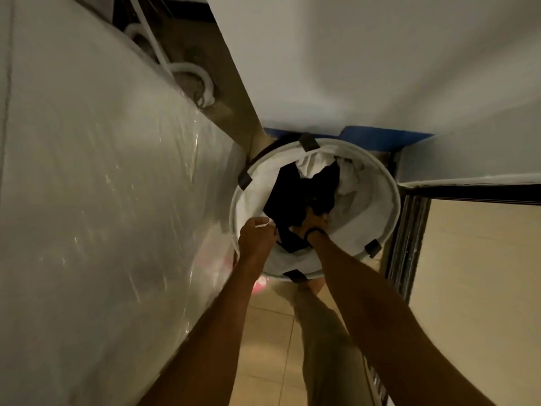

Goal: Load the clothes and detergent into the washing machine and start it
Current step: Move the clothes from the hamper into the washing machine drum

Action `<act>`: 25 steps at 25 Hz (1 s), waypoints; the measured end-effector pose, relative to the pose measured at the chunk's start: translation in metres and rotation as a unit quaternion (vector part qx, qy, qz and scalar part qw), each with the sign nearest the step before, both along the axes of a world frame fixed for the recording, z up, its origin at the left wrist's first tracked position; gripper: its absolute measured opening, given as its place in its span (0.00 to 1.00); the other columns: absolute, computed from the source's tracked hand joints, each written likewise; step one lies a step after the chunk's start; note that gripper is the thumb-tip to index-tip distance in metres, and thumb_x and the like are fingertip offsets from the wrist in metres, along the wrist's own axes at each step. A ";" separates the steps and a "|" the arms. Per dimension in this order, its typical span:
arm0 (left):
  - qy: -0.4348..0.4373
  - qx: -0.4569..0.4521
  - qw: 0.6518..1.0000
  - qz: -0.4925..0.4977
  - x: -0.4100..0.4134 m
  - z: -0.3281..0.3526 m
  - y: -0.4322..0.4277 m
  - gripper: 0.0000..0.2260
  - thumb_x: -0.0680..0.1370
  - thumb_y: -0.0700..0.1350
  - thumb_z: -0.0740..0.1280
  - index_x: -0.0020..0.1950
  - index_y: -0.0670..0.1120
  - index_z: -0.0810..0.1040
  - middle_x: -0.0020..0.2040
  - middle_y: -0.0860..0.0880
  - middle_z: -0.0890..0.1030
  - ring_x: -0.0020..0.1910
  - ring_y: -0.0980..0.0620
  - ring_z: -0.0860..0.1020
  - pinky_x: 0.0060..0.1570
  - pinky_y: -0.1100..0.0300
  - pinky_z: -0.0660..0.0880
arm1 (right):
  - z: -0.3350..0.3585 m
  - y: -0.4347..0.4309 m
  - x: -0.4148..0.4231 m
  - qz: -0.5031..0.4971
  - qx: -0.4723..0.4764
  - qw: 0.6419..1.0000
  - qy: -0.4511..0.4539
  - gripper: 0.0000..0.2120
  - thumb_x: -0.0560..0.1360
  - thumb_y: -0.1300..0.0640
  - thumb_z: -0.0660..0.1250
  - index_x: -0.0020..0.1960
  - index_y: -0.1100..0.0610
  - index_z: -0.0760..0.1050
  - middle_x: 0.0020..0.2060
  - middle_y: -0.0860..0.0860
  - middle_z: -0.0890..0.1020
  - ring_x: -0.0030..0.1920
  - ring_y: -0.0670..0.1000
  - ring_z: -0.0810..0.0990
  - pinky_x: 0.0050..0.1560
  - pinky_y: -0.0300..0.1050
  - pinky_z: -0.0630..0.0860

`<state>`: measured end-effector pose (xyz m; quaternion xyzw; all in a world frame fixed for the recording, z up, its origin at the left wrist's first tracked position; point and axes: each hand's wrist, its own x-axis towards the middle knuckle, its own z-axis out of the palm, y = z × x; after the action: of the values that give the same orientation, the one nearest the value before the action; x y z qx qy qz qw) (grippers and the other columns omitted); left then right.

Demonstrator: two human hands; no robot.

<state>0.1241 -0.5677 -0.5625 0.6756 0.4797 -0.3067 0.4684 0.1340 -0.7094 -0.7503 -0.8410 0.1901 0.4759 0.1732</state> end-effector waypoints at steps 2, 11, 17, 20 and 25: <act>0.008 -0.006 1.000 0.022 -0.013 0.001 0.010 0.15 0.65 0.48 0.68 0.51 0.50 0.80 0.50 0.46 0.83 0.50 0.42 0.83 0.53 0.48 0.81 | 0.005 0.009 -0.008 0.027 -0.001 0.999 -0.028 0.28 0.74 0.41 0.66 0.69 0.56 0.70 0.68 0.60 0.73 0.71 0.63 0.67 0.70 0.61 0.63; -0.041 0.003 0.987 -0.152 -0.022 0.153 0.009 0.29 0.74 0.40 0.70 0.73 0.49 0.65 0.64 0.39 0.77 0.60 0.38 0.78 0.57 0.45 0.78 | 0.341 0.008 0.006 -0.364 0.193 0.870 -0.269 0.14 0.74 0.57 0.68 0.33 0.55 0.67 0.29 0.52 0.73 0.33 0.53 0.73 0.36 0.47 0.69; -0.138 -0.016 0.953 -0.270 -0.007 0.296 0.013 0.42 0.69 0.44 0.78 0.78 0.49 0.60 0.74 0.38 0.64 0.71 0.37 0.67 0.70 0.43 0.68 | 0.579 0.023 -0.002 -0.465 0.484 0.689 -0.272 0.06 0.75 0.58 0.63 0.43 0.59 0.76 0.41 0.58 0.80 0.44 0.56 0.80 0.47 0.51 0.79; -0.210 -0.125 0.951 -0.188 -0.001 0.357 0.032 0.19 0.75 0.37 0.69 0.67 0.41 0.75 0.64 0.38 0.78 0.65 0.37 0.76 0.66 0.46 0.73 | 0.645 0.020 -0.020 -0.426 0.423 0.700 -0.388 0.05 0.77 0.59 0.63 0.43 0.58 0.75 0.38 0.52 0.79 0.42 0.51 0.78 0.45 0.46 0.78; -0.202 -0.385 0.898 -0.075 -0.007 0.496 0.071 0.20 0.79 0.33 0.57 0.68 0.45 0.73 0.64 0.45 0.78 0.63 0.45 0.77 0.62 0.47 0.77 | 0.665 0.033 -0.056 -0.383 0.175 0.847 -0.326 0.23 0.79 0.41 0.58 0.66 0.57 0.68 0.57 0.53 0.75 0.55 0.55 0.76 0.59 0.51 0.73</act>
<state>0.1174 -0.4967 -0.0661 0.5242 0.1673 -0.3585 0.7541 0.0784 -0.6769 -0.0851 -0.7639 0.3431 0.0959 0.5381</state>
